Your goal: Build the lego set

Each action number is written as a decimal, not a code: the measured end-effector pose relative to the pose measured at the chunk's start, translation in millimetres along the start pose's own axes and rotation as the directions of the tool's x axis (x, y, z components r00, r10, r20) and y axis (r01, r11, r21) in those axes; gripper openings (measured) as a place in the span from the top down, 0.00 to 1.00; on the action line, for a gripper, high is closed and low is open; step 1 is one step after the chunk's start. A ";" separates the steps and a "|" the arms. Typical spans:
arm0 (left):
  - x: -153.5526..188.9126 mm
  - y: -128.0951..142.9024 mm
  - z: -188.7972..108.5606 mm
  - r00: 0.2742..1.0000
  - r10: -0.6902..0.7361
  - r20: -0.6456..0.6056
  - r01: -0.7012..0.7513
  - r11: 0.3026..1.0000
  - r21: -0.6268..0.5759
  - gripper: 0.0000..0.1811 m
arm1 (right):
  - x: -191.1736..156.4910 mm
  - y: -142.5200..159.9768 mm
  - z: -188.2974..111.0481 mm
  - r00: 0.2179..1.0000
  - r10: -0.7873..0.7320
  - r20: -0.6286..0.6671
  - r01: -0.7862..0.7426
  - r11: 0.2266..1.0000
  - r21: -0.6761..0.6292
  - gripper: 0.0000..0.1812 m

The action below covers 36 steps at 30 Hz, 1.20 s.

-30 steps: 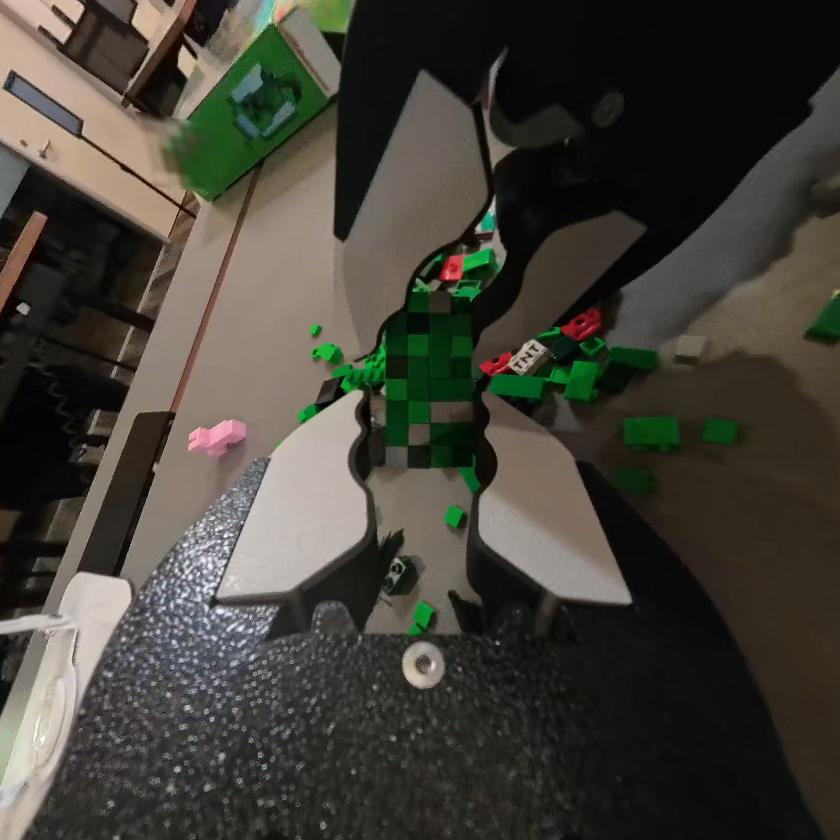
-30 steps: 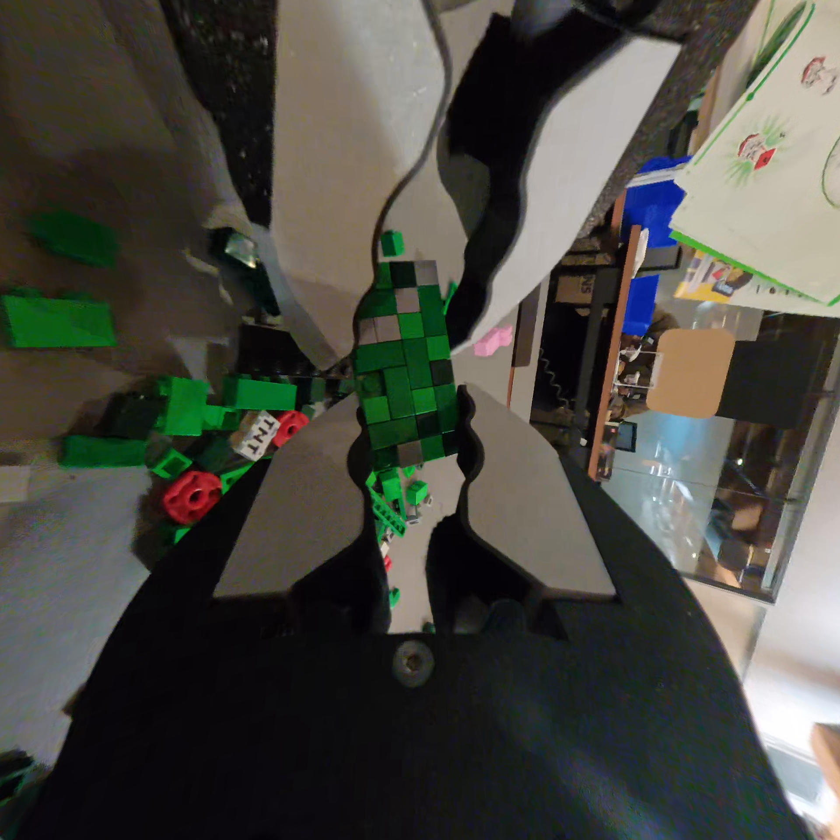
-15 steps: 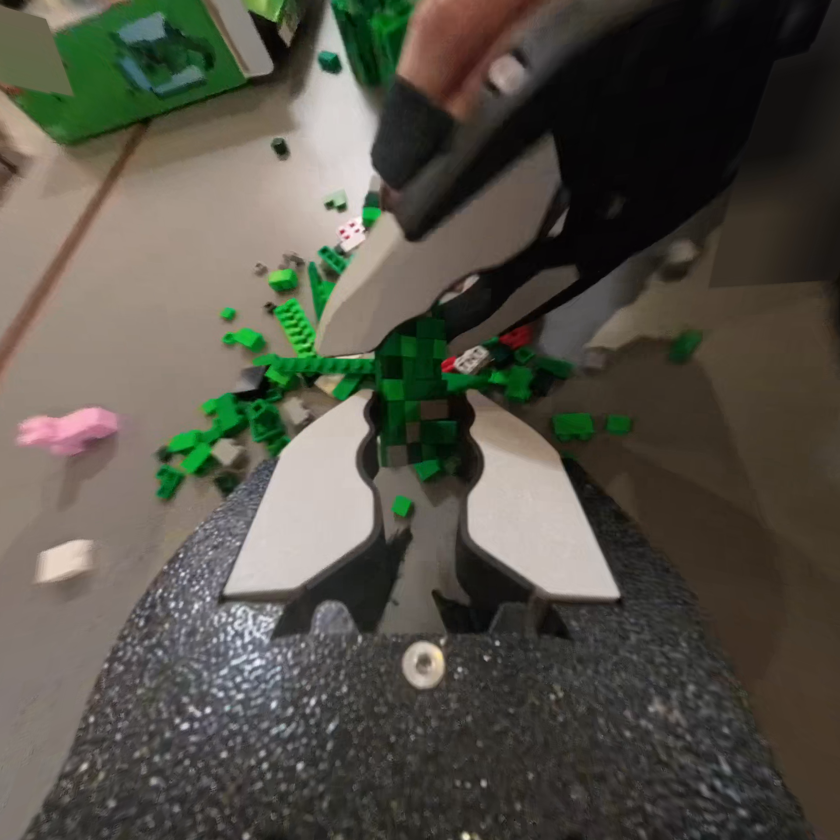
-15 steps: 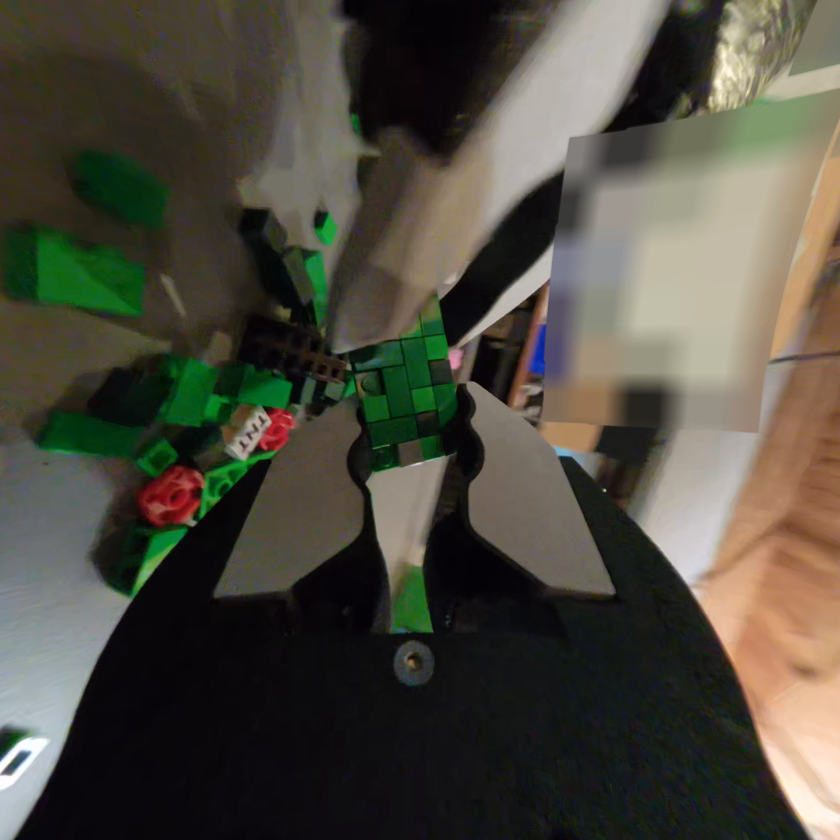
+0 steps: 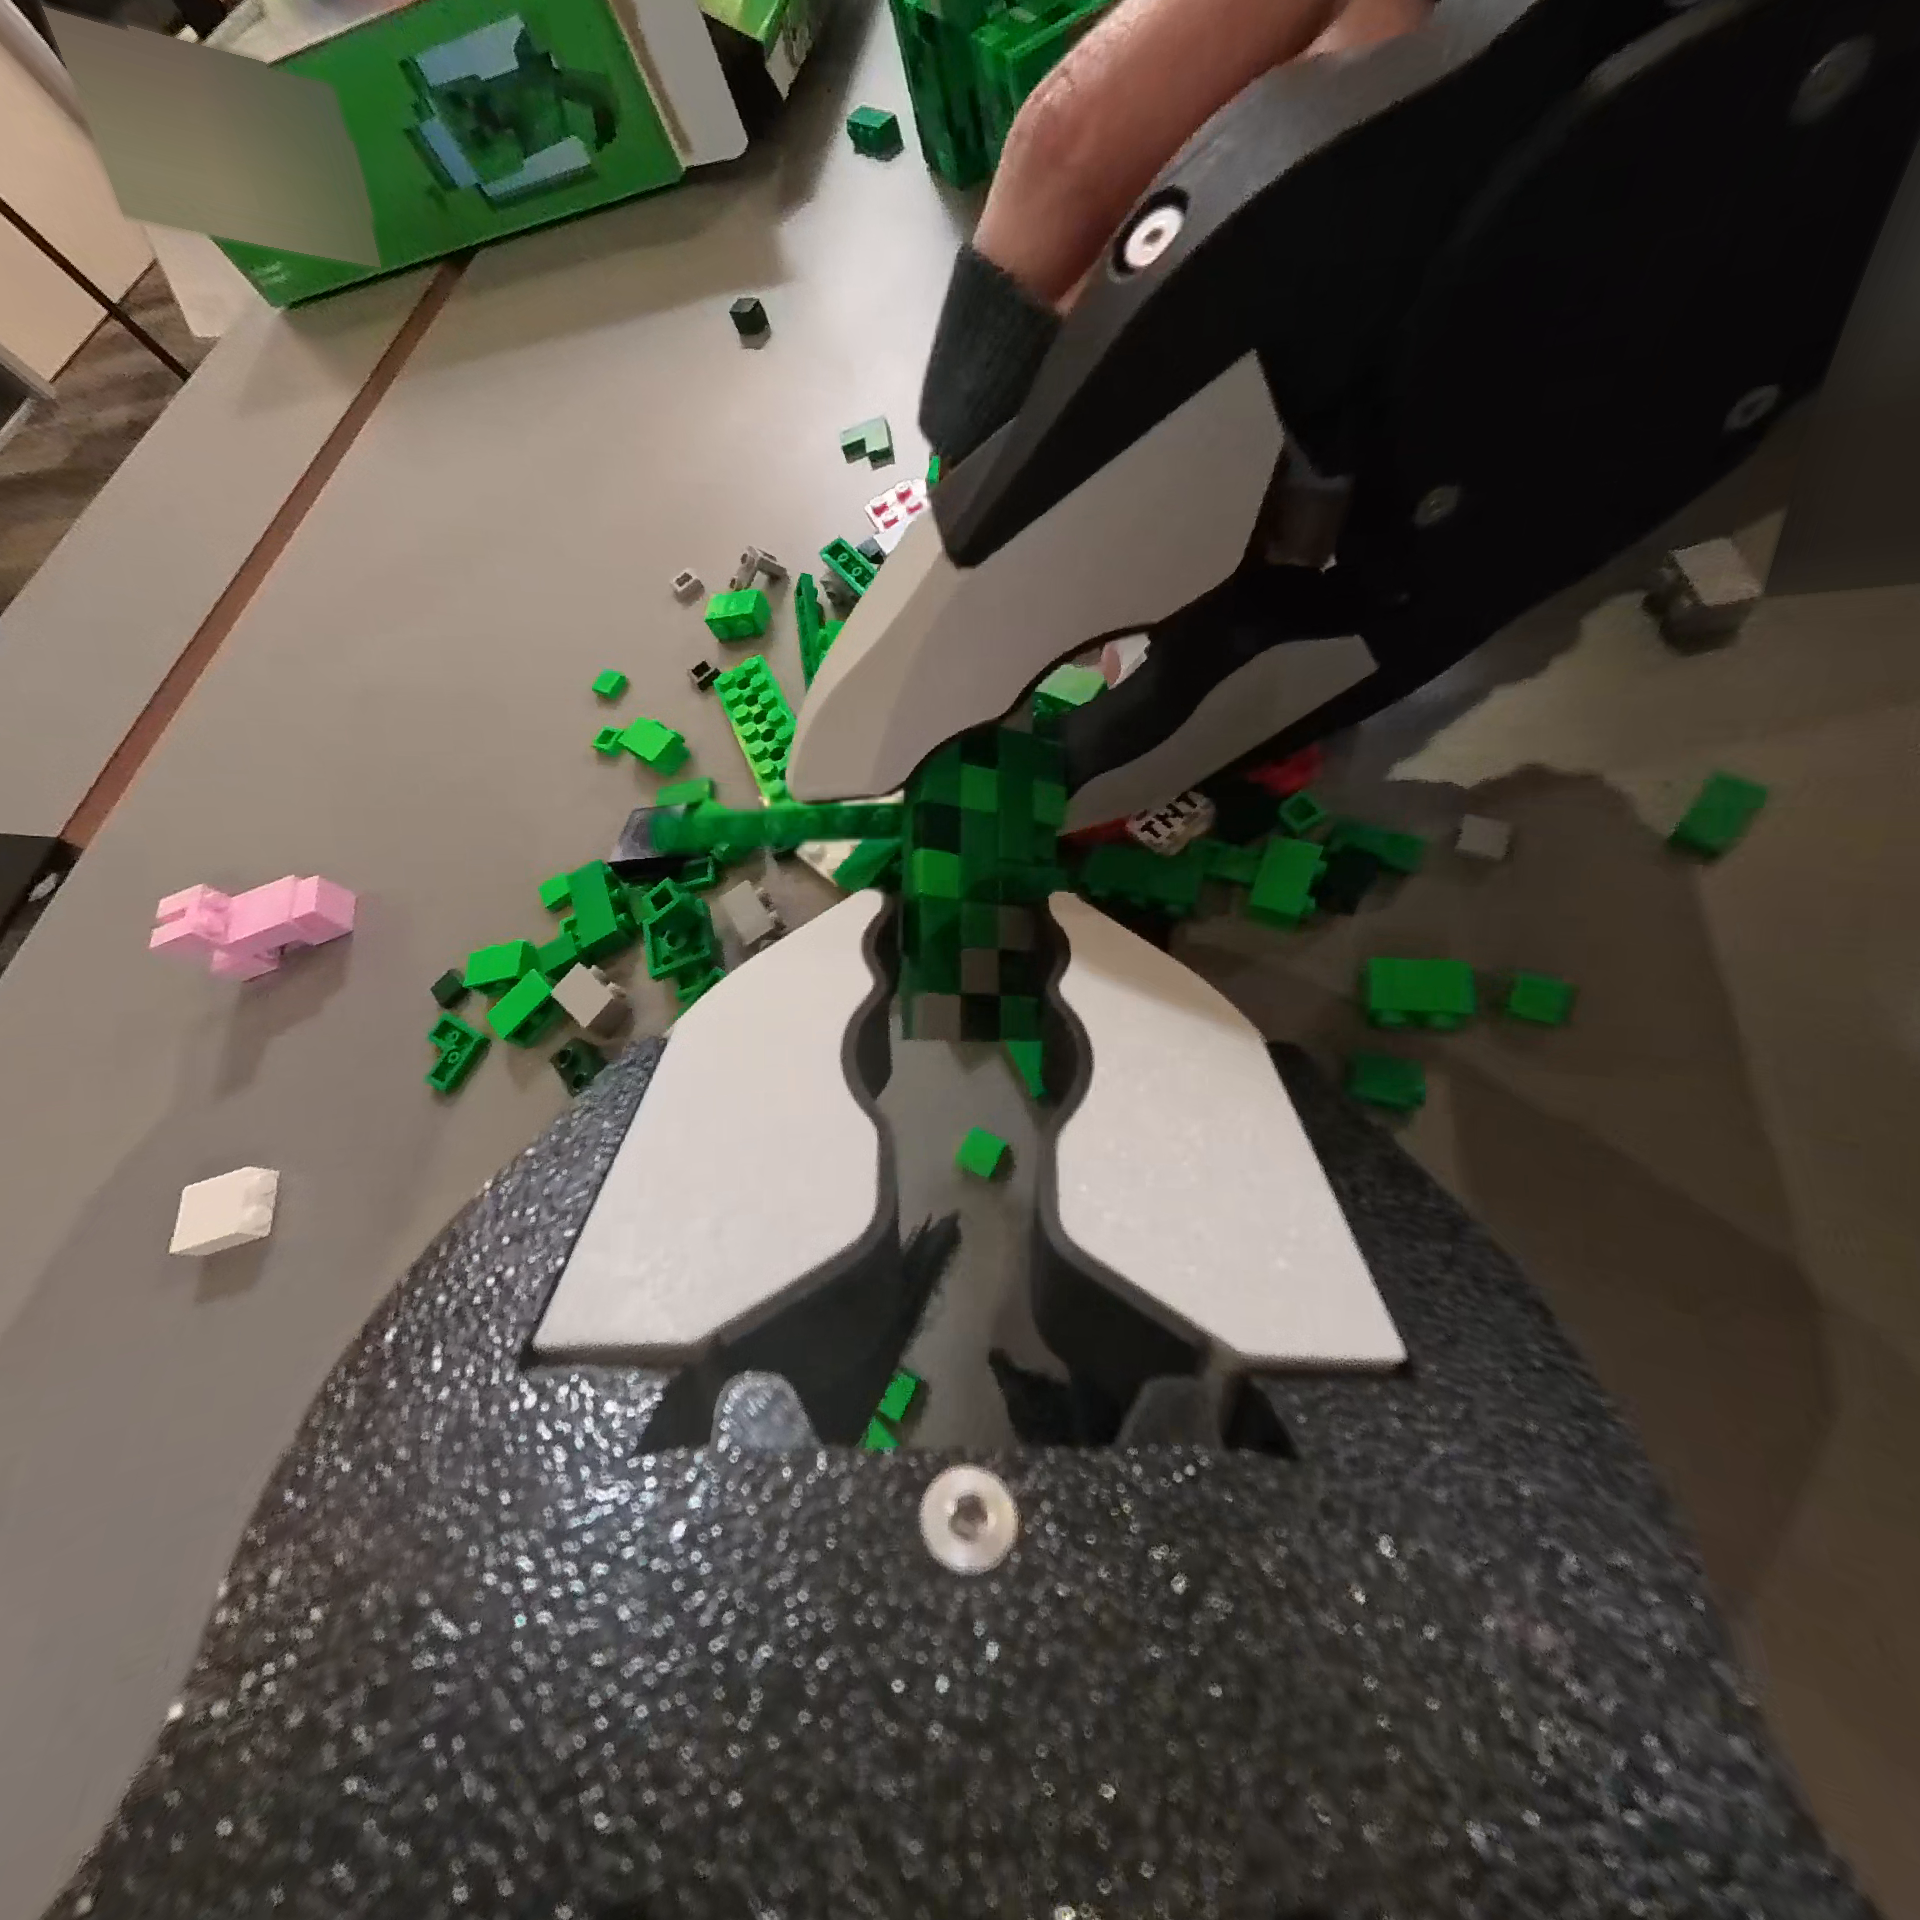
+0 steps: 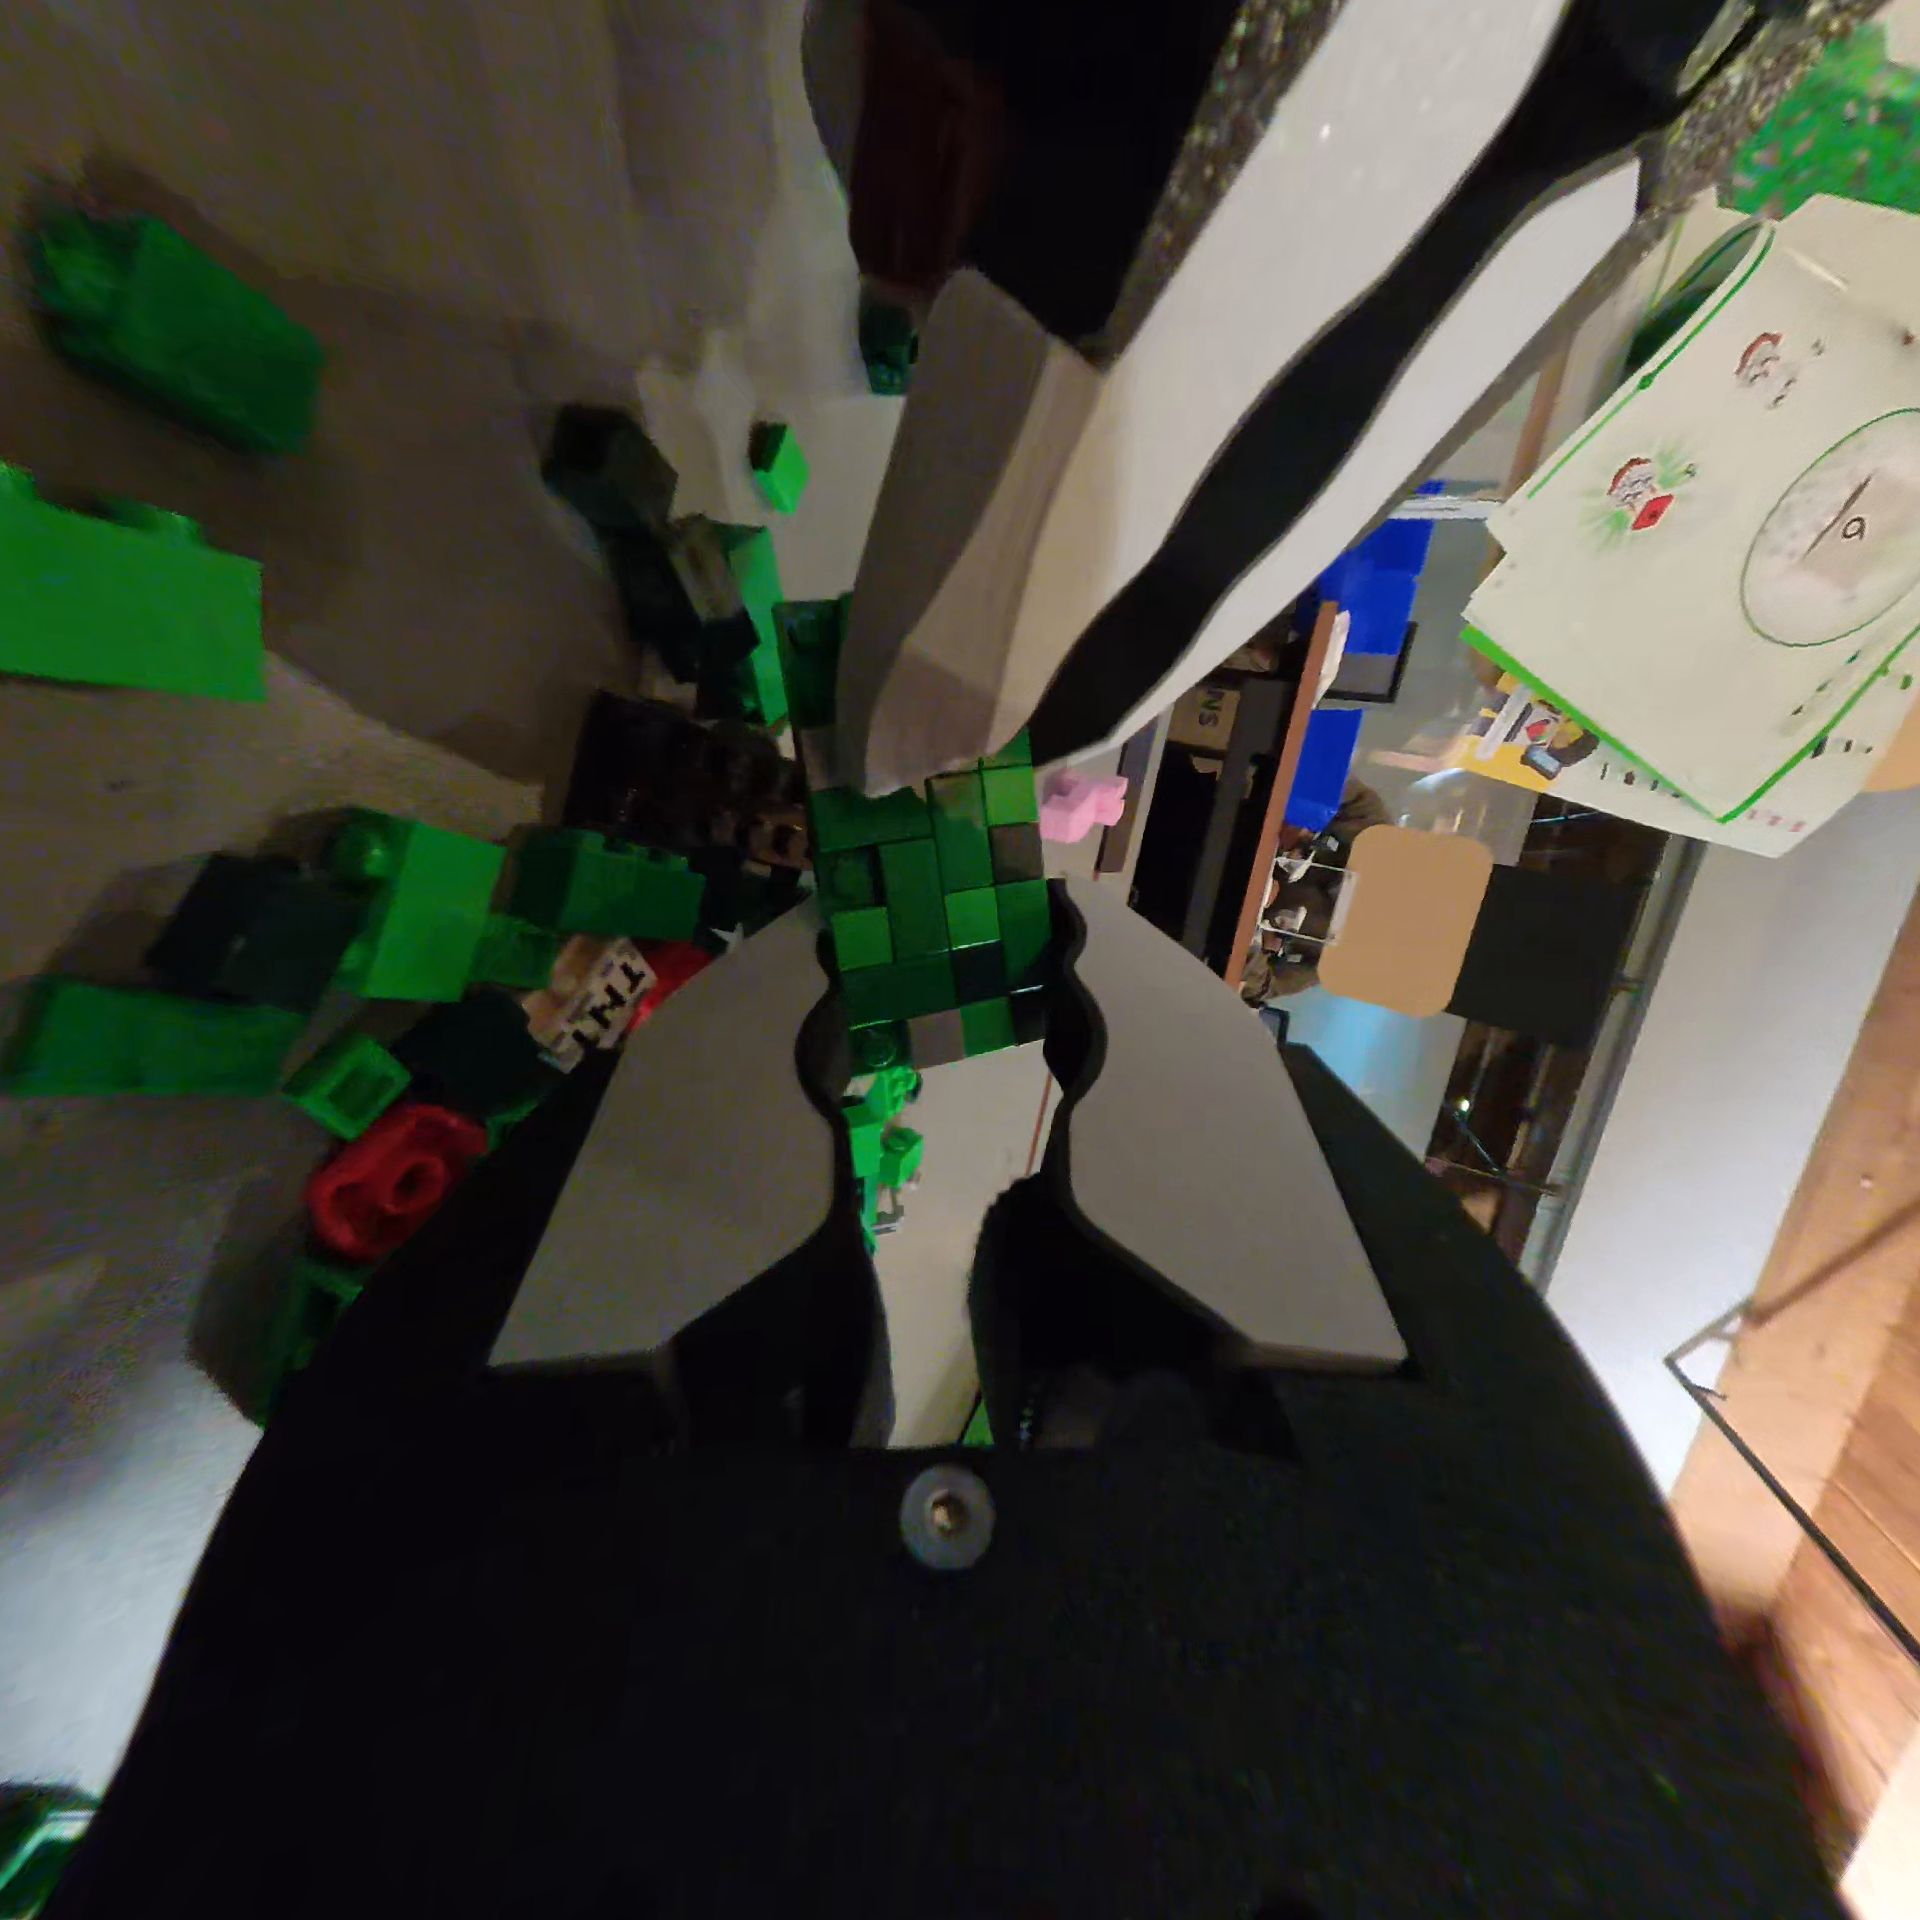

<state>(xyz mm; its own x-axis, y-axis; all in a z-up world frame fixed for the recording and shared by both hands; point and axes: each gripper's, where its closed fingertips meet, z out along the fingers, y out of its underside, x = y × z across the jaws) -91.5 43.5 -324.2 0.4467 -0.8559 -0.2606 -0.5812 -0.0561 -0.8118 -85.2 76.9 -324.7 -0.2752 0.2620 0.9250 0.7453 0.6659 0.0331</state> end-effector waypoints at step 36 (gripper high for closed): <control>0.4 1.0 -2.8 0.995 0.094 0.028 -0.093 0.995 -0.047 0.76 | -3.0 0.3 -1.2 0.995 0.082 0.058 -0.082 0.997 0.006 0.81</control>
<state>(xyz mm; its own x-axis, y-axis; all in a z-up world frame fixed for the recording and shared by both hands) -93.8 41.7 -323.6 0.4088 -0.8428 -0.3501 -0.6513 -0.0007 -0.7588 -83.5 75.5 -327.0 -0.2483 0.3558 0.9010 0.7615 0.6466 -0.0455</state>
